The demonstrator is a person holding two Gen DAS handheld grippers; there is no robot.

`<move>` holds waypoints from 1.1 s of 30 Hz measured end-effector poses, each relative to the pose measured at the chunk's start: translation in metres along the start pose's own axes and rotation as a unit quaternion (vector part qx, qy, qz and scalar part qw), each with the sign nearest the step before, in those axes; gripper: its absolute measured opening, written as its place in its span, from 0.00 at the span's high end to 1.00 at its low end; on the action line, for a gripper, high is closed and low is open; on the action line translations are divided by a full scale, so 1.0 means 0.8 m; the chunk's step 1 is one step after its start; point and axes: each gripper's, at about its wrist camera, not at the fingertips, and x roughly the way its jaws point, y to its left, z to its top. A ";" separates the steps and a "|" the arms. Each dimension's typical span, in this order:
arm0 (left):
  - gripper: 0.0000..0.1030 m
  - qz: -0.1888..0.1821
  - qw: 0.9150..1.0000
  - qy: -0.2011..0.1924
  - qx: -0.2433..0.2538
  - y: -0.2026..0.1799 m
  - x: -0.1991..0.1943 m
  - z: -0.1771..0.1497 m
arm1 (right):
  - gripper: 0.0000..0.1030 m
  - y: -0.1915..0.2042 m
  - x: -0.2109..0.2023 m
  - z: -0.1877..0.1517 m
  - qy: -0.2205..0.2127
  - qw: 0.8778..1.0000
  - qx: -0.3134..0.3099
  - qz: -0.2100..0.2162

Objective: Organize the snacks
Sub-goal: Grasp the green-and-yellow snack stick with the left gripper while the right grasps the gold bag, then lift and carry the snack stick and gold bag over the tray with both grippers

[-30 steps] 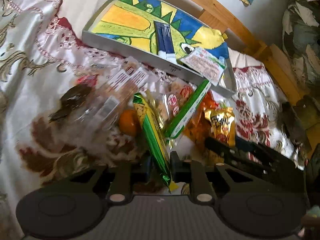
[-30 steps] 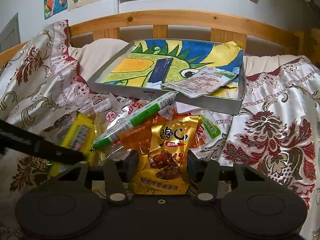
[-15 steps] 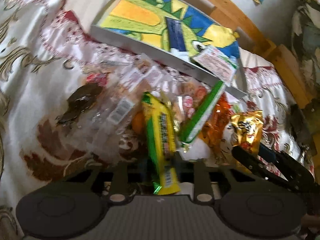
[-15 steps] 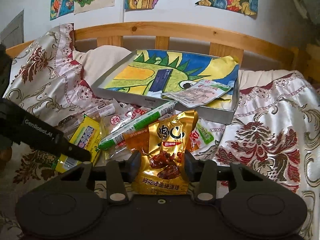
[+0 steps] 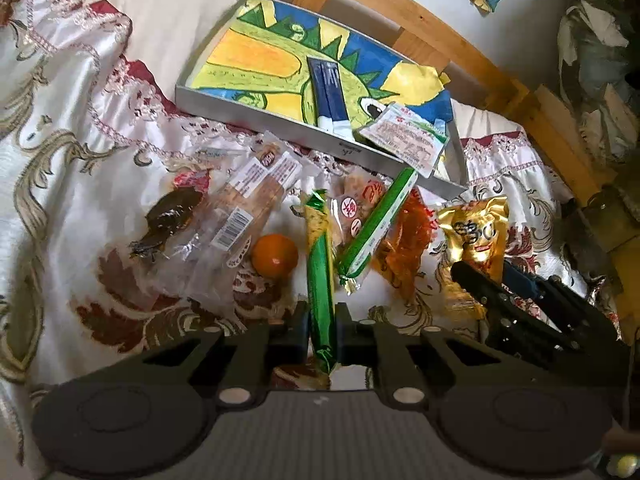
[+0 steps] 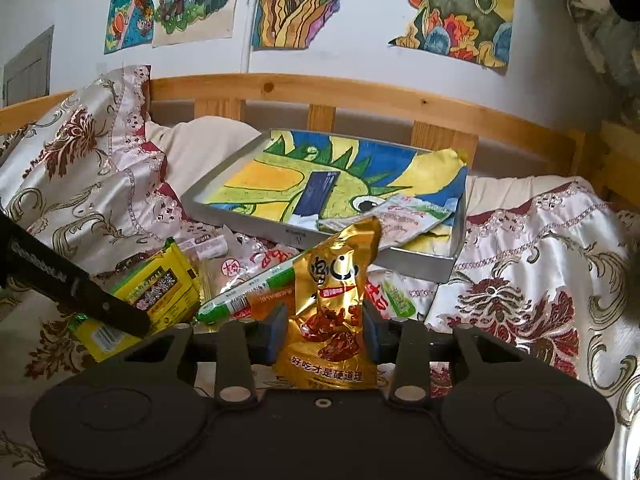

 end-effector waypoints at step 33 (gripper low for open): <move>0.89 0.021 0.991 -0.129 0.016 -0.081 0.001 0.119 | 0.90 -0.024 0.025 0.055 -0.141 0.986 -0.065 -0.052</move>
